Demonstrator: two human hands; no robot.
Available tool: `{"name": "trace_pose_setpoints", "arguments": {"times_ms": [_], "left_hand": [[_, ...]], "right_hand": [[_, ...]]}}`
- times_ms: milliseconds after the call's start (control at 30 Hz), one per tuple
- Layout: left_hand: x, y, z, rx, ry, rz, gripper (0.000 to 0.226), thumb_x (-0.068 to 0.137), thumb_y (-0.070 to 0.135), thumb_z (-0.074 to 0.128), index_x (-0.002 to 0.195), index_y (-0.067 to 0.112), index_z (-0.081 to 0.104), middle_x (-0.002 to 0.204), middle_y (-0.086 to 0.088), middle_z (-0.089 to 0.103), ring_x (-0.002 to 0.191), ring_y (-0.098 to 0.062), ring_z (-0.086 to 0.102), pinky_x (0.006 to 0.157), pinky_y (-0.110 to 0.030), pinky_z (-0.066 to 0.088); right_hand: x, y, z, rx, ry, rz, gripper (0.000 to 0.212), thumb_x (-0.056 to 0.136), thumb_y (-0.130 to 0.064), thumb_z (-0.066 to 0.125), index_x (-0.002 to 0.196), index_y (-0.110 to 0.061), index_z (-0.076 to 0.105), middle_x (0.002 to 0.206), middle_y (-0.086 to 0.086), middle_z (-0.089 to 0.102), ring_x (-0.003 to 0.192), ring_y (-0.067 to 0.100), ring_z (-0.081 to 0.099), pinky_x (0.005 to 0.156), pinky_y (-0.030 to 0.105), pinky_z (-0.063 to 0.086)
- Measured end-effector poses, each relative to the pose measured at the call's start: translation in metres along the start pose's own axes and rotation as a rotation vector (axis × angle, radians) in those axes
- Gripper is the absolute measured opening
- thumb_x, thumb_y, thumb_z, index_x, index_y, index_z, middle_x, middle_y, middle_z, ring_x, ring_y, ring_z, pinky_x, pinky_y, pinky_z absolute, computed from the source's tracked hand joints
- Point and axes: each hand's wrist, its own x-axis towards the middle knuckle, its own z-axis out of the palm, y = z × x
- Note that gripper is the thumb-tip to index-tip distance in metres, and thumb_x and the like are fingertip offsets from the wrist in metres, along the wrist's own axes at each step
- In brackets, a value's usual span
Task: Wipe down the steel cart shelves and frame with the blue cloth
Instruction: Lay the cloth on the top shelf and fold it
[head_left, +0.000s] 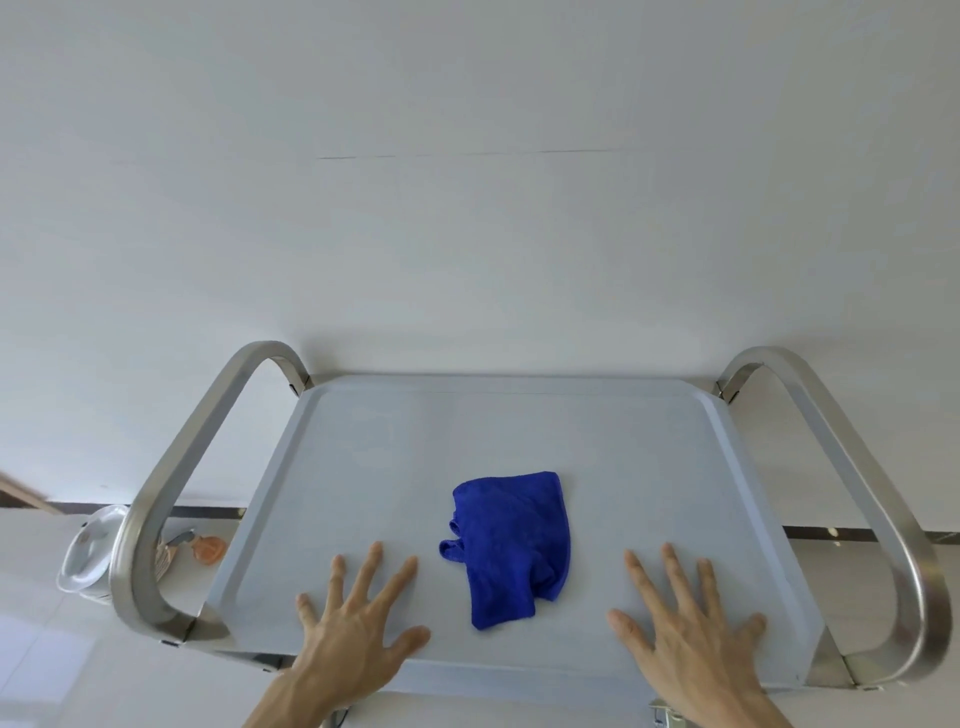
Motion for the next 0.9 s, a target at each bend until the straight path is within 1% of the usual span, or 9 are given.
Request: {"name": "trace_pose_setpoints", "arguments": {"times_ms": [167,333,400,500,600,667,733,833,900], "left_hand": [[-0.003,0.008,-0.01,0.008,0.001,0.0,0.08,0.085,0.081,0.032,0.147,0.057,-0.013,0.161,0.008,-0.027,0.149,-0.035,-0.018,0.114,-0.069,0.009],[-0.006,0.015,-0.019,-0.013,-0.019,-0.009,0.082,0.083,0.08,0.04,0.149,0.057,-0.003,0.163,0.009,-0.02,0.151,-0.034,-0.011,0.114,-0.066,0.017],[-0.003,0.021,-0.03,-0.02,-0.026,-0.019,0.081,0.082,0.078,0.045,0.15,0.054,0.007,0.164,0.008,-0.01,0.15,-0.034,-0.002,0.113,-0.062,0.023],[0.002,0.035,-0.048,-0.074,0.036,-0.067,0.071,0.083,0.077,0.044,0.146,0.045,0.032,0.159,0.004,0.021,0.141,-0.028,0.027,0.107,-0.05,0.033],[0.008,0.058,-0.058,-0.373,0.112,-0.09,0.069,0.085,0.072,0.049,0.141,0.031,0.044,0.144,0.004,0.044,0.126,-0.022,0.046,0.101,-0.039,0.039],[0.012,0.071,-0.065,-0.656,0.056,-0.095,0.07,0.086,0.064,0.057,0.141,0.023,0.044,0.14,0.001,0.047,0.117,-0.018,0.05,0.095,-0.034,0.043],[0.013,0.083,-0.07,-0.855,-0.031,-0.094,0.069,0.087,0.056,0.062,0.141,0.019,0.043,0.137,0.0,0.05,0.108,-0.013,0.049,0.087,-0.028,0.04],[0.02,0.094,-0.079,-1.023,-0.12,-0.112,0.065,0.088,0.05,0.065,0.139,0.017,0.042,0.131,0.0,0.051,0.108,-0.016,0.052,0.084,-0.027,0.041],[0.027,0.097,-0.085,-1.049,-0.137,-0.142,0.052,0.089,0.046,0.066,0.126,0.016,0.046,0.12,-0.001,0.054,0.102,-0.017,0.056,0.076,-0.025,0.045]], "right_hand": [[0.002,0.002,-0.013,0.01,-0.063,-0.027,0.073,0.087,-0.081,0.011,0.144,-0.055,-0.025,0.163,-0.011,-0.025,0.151,0.029,-0.019,0.108,0.075,0.017],[0.001,0.004,-0.016,0.023,-0.098,-0.015,0.073,0.088,-0.08,0.013,0.147,-0.054,-0.02,0.163,-0.011,-0.025,0.151,0.03,-0.019,0.108,0.075,0.017],[0.003,0.006,-0.02,0.036,-0.1,-0.015,0.073,0.088,-0.08,0.015,0.147,-0.055,-0.019,0.163,-0.01,-0.024,0.151,0.03,-0.02,0.108,0.076,0.017],[0.003,0.007,-0.028,0.05,-0.129,-0.021,0.074,0.088,-0.08,0.019,0.148,-0.055,-0.015,0.163,-0.009,-0.024,0.151,0.03,-0.02,0.108,0.075,0.017],[0.006,0.01,-0.042,0.115,-0.195,-0.041,0.077,0.088,-0.078,0.034,0.15,-0.056,-0.006,0.163,-0.01,-0.022,0.151,0.028,-0.02,0.109,0.074,0.017],[0.009,0.013,-0.06,0.183,-0.241,-0.056,0.077,0.089,-0.072,0.044,0.152,-0.054,0.004,0.165,-0.01,-0.015,0.152,0.027,-0.014,0.113,0.068,0.018],[0.008,0.015,-0.076,0.252,-0.262,-0.061,0.074,0.092,-0.063,0.049,0.154,-0.047,0.012,0.166,-0.005,-0.001,0.153,0.025,0.001,0.117,0.058,0.024],[-0.006,0.002,-0.087,0.347,-0.227,-0.03,0.068,0.096,-0.048,0.052,0.155,-0.035,0.021,0.162,-0.003,0.017,0.147,0.021,0.024,0.113,0.047,0.034],[-0.02,-0.016,-0.085,0.452,-0.205,-0.024,0.062,0.098,-0.04,0.053,0.153,-0.027,0.028,0.158,-0.002,0.026,0.142,0.018,0.032,0.113,0.039,0.035]]}}
